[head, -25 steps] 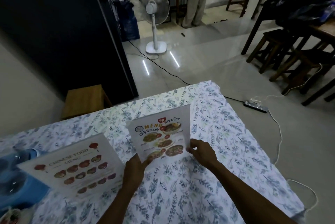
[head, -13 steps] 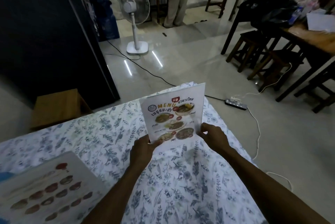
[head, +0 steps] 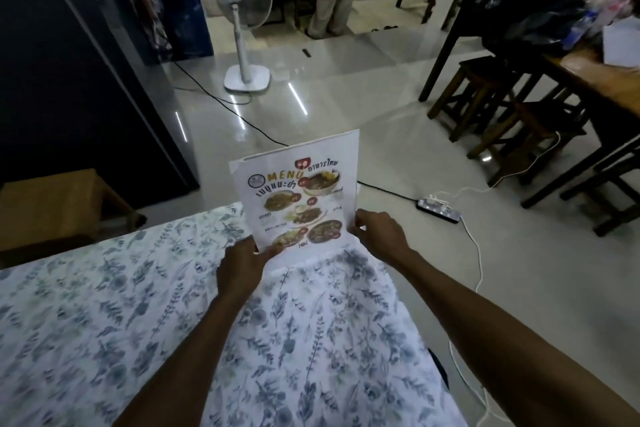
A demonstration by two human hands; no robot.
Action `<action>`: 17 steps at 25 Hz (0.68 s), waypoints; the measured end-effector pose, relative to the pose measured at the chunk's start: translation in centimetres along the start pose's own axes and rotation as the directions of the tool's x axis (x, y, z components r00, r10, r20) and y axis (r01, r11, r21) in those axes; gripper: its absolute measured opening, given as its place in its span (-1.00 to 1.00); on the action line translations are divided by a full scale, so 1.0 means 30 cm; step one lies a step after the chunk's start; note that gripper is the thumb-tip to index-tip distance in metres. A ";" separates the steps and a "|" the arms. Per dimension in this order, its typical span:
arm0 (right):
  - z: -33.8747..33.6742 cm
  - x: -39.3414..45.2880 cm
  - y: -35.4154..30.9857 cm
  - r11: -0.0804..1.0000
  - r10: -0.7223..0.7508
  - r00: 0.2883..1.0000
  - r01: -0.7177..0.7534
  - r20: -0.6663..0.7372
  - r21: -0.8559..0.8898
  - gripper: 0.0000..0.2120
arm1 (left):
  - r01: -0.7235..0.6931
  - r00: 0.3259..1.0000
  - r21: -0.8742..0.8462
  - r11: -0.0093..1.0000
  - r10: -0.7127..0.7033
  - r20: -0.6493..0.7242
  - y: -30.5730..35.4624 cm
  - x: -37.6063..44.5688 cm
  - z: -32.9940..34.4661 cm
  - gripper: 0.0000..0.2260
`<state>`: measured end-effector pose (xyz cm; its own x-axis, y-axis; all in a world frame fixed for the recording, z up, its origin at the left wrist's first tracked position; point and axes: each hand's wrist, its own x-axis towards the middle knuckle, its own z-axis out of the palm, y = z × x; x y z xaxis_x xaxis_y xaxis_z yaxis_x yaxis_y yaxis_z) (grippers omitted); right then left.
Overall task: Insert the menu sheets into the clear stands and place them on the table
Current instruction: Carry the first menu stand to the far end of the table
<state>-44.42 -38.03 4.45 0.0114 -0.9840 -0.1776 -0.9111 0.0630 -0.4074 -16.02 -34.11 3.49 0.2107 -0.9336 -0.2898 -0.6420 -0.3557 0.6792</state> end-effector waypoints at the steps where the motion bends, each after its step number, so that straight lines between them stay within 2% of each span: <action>1: 0.001 0.047 0.013 1.000 -0.017 1.000 0.017 0.004 -0.019 -0.74 | 0.009 1.000 0.015 1.000 -0.009 -0.002 0.015 0.033 0.012 -0.47; 13: 0.065 0.416 0.080 0.991 -0.128 0.992 0.128 -0.013 -0.027 -0.81 | 0.070 0.996 0.104 0.992 -0.064 -0.055 0.106 0.344 0.060 -0.49; 17: 0.060 0.469 0.072 0.982 -0.189 0.977 0.187 -0.098 -0.033 -0.87 | 0.091 0.993 0.112 0.990 -0.081 -0.086 0.107 0.418 0.064 -0.34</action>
<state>-45.48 -51.43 -0.54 0.1431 -0.9897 -0.0088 -0.9060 -0.1274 -0.4037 -16.85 -46.88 0.74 0.3250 -0.9018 -0.2849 -0.6984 -0.4320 0.5706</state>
